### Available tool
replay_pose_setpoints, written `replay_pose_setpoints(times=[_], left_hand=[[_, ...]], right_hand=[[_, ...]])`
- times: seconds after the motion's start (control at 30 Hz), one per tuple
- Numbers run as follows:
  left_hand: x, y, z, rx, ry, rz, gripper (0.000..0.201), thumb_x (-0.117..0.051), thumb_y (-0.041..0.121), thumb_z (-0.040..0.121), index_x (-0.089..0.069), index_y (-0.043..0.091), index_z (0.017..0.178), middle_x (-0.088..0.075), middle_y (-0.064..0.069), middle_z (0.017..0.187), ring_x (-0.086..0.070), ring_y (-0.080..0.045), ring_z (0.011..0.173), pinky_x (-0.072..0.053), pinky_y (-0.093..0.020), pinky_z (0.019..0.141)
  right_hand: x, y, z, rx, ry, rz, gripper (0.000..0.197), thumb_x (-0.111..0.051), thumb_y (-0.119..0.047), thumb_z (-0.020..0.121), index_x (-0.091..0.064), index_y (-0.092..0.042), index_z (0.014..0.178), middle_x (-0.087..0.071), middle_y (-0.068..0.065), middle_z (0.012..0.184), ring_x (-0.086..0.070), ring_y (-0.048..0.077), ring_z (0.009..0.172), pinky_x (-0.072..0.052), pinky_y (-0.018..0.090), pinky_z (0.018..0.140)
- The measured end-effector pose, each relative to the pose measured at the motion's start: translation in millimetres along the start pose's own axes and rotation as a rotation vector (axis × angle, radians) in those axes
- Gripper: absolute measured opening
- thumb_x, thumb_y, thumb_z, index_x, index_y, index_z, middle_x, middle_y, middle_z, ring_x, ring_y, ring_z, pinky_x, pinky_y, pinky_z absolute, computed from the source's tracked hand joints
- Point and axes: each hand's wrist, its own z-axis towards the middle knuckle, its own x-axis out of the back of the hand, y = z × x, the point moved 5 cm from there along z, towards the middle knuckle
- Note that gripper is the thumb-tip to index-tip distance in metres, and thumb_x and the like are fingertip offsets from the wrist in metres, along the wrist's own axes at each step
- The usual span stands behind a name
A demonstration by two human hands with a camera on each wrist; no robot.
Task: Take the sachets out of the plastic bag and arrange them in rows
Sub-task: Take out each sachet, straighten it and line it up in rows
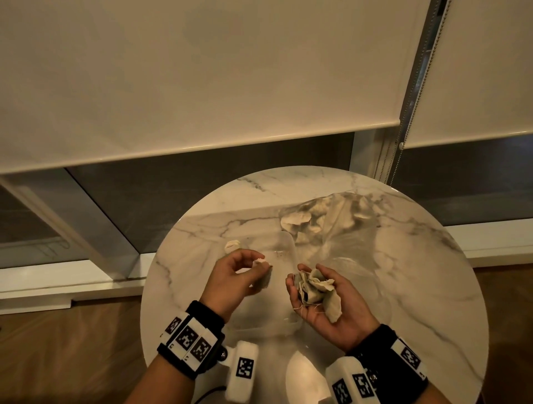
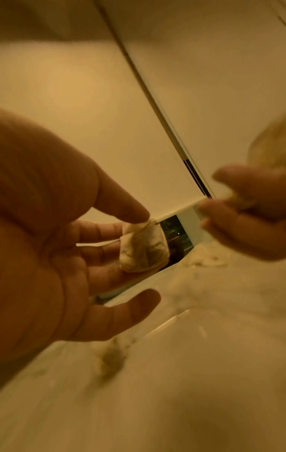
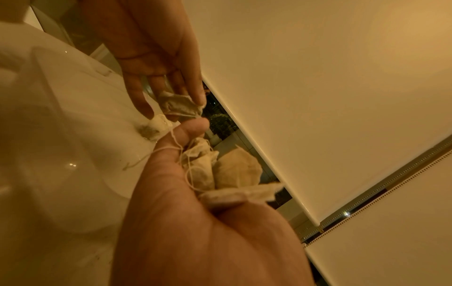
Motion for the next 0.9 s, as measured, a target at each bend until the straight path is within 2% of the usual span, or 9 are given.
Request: replay_pose_setpoints(times=[0.1, 0.17, 0.27, 0.37, 0.5, 0.67, 0.73, 0.8, 0.9], left_hand=[[6, 11, 3, -0.160, 0.023, 0.153, 0.004, -0.068, 0.003, 0.090, -0.068, 0.001, 0.087, -0.073, -0.006, 0.072, -0.067, -0.013, 0.064, -0.051, -0.020, 0.064], [12, 14, 6, -0.199, 0.032, 0.178, 0.007, -0.068, 0.001, 0.089, -0.068, 0.001, 0.082, -0.075, -0.005, 0.071, -0.070, -0.008, 0.067, -0.049, -0.012, 0.065], [26, 10, 17, -0.220, 0.071, 0.204, 0.005, -0.073, 0.007, 0.087, -0.071, 0.005, 0.083, -0.077, -0.006, 0.079, -0.073, -0.016, 0.086, -0.052, -0.025, 0.083], [40, 1, 30, -0.203, 0.176, 0.267, 0.005, -0.077, 0.012, 0.084, -0.072, 0.011, 0.083, -0.075, -0.005, 0.075, -0.069, -0.011, 0.071, -0.050, -0.024, 0.069], [52, -10, 45, -0.153, 0.163, 0.302, 0.017, -0.075, 0.012, 0.087, -0.070, 0.014, 0.104, -0.072, -0.017, 0.083, -0.064, -0.015, 0.065, -0.050, -0.020, 0.055], [59, -13, 57, -0.147, 0.104, 0.428, 0.010, -0.072, 0.012, 0.089, -0.075, 0.020, 0.086, -0.074, -0.003, 0.074, -0.067, -0.018, 0.067, -0.058, -0.033, 0.070], [62, -12, 63, -0.154, 0.092, 0.569, 0.008, -0.074, 0.020, 0.088, -0.075, 0.025, 0.082, -0.074, 0.004, 0.074, -0.067, -0.010, 0.068, -0.054, -0.025, 0.072], [62, -8, 67, -0.157, 0.075, 0.794, 0.004, -0.074, 0.029, 0.088, -0.075, 0.028, 0.084, -0.071, 0.013, 0.076, -0.061, -0.001, 0.069, -0.043, -0.014, 0.065], [64, -8, 76, -0.138, 0.027, 0.997, 0.003, -0.073, 0.034, 0.088, -0.073, 0.031, 0.088, -0.066, 0.014, 0.082, -0.057, -0.002, 0.072, -0.039, -0.018, 0.065]], right_hand=[[1, 0, 1, -0.004, 0.002, -0.002, 0.025, -0.056, -0.026, 0.095, -0.066, -0.004, 0.103, -0.067, 0.021, 0.095, -0.066, 0.034, 0.091, -0.060, 0.041, 0.070], [1, 0, 1, -0.003, 0.003, 0.002, 0.026, -0.055, -0.026, 0.095, -0.066, -0.004, 0.103, -0.067, 0.022, 0.094, -0.066, 0.034, 0.092, -0.060, 0.041, 0.070], [2, 0, 1, -0.006, 0.005, 0.002, 0.026, -0.055, -0.026, 0.095, -0.065, -0.003, 0.103, -0.067, 0.023, 0.094, -0.066, 0.034, 0.091, -0.059, 0.041, 0.073], [2, 0, 1, -0.013, 0.001, -0.016, 0.025, -0.056, -0.025, 0.093, -0.066, -0.003, 0.102, -0.067, 0.023, 0.094, -0.066, 0.034, 0.091, -0.059, 0.040, 0.072], [2, 1, 1, -0.017, 0.006, -0.025, 0.025, -0.057, -0.025, 0.093, -0.065, -0.004, 0.102, -0.066, 0.022, 0.096, -0.065, 0.034, 0.091, -0.059, 0.041, 0.072], [4, 0, 2, -0.021, 0.007, -0.026, 0.025, -0.059, -0.025, 0.090, -0.065, -0.005, 0.104, -0.066, 0.022, 0.097, -0.066, 0.035, 0.091, -0.058, 0.041, 0.074], [4, 1, 3, -0.020, 0.009, -0.029, 0.026, -0.060, -0.024, 0.089, -0.065, -0.004, 0.104, -0.066, 0.023, 0.097, -0.066, 0.035, 0.090, -0.058, 0.041, 0.074], [4, 1, 3, -0.021, 0.009, -0.030, 0.025, -0.060, -0.024, 0.089, -0.065, -0.004, 0.104, -0.066, 0.023, 0.097, -0.066, 0.035, 0.090, -0.059, 0.041, 0.073], [5, 2, 4, -0.030, 0.013, -0.034, 0.024, -0.059, -0.025, 0.092, -0.065, -0.005, 0.105, -0.066, 0.023, 0.097, -0.066, 0.035, 0.092, -0.059, 0.041, 0.072]])
